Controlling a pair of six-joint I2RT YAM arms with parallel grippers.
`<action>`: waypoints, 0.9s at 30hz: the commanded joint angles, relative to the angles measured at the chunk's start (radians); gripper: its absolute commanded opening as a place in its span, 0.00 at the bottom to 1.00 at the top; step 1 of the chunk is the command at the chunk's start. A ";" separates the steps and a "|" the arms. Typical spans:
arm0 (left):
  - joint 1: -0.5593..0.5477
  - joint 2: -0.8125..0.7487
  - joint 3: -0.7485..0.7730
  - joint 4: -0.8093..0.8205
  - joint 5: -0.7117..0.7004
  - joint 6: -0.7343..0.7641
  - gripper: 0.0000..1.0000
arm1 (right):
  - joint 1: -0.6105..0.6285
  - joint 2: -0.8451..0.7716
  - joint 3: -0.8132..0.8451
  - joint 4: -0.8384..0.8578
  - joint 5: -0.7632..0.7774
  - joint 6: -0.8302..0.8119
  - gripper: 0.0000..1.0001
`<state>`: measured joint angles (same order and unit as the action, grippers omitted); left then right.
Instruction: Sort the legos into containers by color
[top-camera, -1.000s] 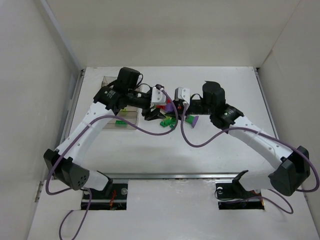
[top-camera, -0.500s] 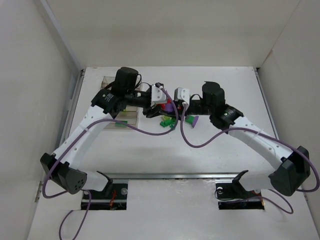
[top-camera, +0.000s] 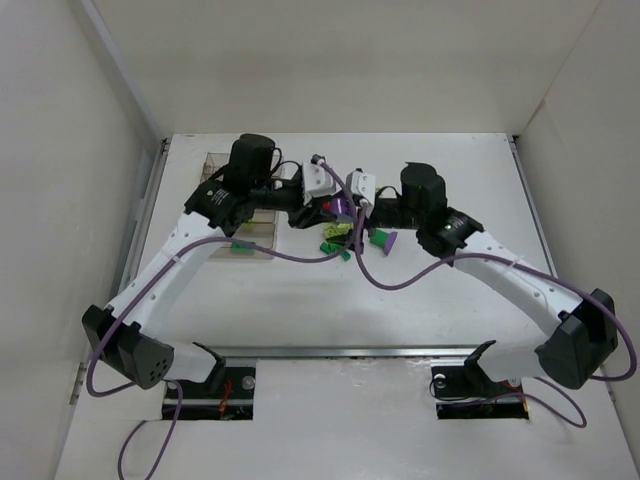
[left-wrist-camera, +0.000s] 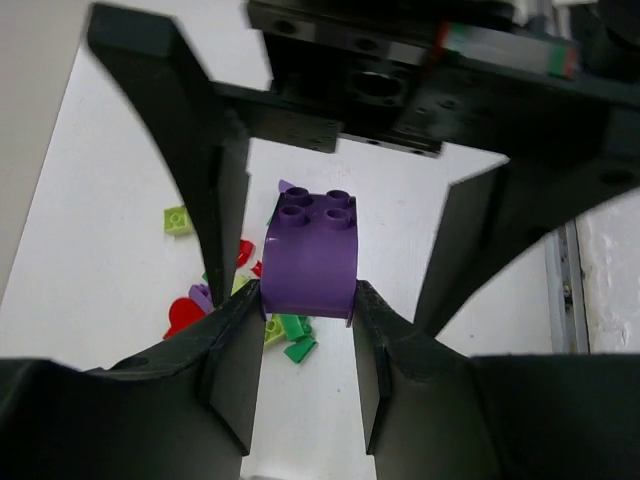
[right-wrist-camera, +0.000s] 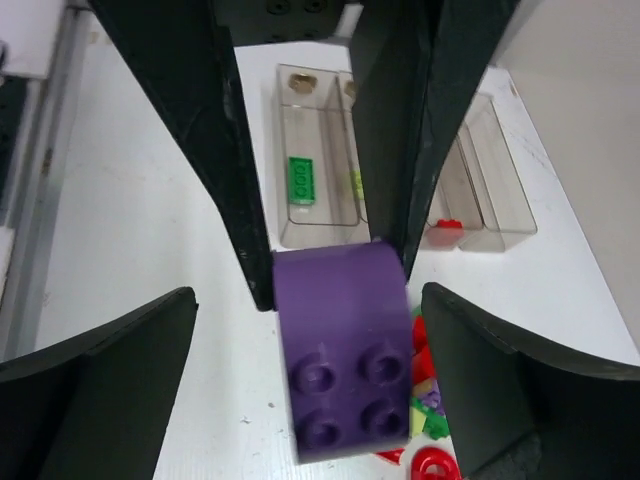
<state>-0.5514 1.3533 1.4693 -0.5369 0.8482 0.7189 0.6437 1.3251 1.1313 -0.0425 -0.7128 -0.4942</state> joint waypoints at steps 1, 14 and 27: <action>0.062 0.001 -0.037 0.198 -0.040 -0.258 0.00 | 0.010 0.048 0.059 0.023 0.151 0.100 1.00; 0.518 0.593 0.322 0.244 -0.224 -0.518 0.00 | -0.159 0.402 0.307 0.199 0.378 0.411 1.00; 0.584 0.886 0.482 0.404 -0.249 -0.524 0.13 | -0.208 0.551 0.433 0.199 0.357 0.422 1.00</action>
<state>0.0425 2.2768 1.9388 -0.2203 0.5797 0.1894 0.4450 1.8648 1.5131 0.0986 -0.3401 -0.0849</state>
